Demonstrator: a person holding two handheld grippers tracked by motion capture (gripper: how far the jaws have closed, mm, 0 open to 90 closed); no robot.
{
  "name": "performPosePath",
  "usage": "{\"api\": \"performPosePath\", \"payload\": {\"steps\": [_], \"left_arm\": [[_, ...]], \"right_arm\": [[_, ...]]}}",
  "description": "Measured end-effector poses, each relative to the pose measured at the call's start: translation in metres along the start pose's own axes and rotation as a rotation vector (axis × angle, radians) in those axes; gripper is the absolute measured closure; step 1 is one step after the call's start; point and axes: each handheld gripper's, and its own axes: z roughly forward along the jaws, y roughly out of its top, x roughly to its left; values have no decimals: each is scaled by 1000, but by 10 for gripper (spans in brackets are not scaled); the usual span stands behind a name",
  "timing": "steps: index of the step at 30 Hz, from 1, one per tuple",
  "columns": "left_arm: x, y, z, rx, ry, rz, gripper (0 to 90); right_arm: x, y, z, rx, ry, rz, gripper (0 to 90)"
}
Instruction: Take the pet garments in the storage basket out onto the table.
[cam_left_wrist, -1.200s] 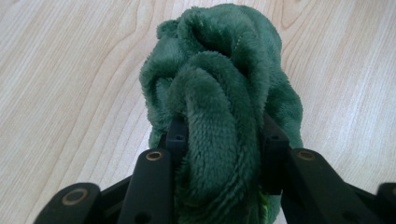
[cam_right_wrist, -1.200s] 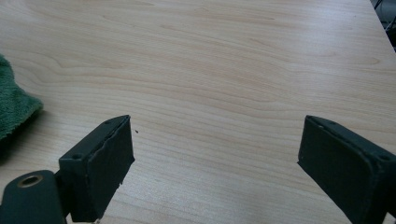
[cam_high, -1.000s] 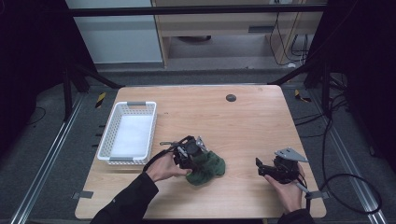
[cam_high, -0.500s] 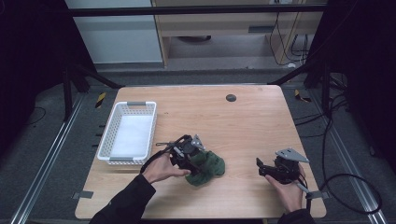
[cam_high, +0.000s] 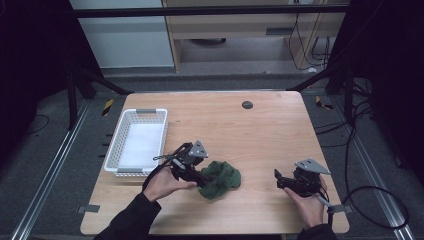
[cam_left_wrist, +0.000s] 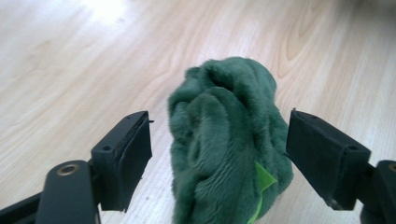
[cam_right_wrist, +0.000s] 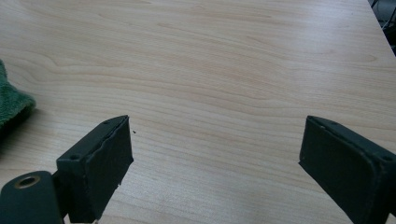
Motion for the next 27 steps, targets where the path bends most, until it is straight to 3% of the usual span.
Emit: {"api": "performPosePath", "payload": {"steps": [7, 10, 12, 13, 17, 20, 21, 27], "left_arm": [[4, -17, -16, -95, 42, -79, 202], [5, -27, -25, -147, 83, -127, 207], [5, -30, -27, -160, 91, -136, 211], [5, -35, -31, -183, 121, -148, 213], [7, -43, -38, -219, 145, -178, 247], [9, -57, -46, -247, 199, -240, 271], [9, -57, -46, -247, 199, -240, 280], [16, -82, -63, -307, 279, -329, 284]], "right_arm": [[0, 0, 0, -2, 0, 1, 93], [0, 0, 0, -2, -1, 3, 91], [0, 0, 0, -2, -3, 0, 90], [0, 0, 0, -3, -3, 1, 90], [0, 0, 0, -5, -3, 2, 89], [-1, -1, 0, -6, -4, 5, 89], [-1, -1, 0, -6, -4, 5, 89], [-2, -1, -2, -12, -5, 15, 89]]}}
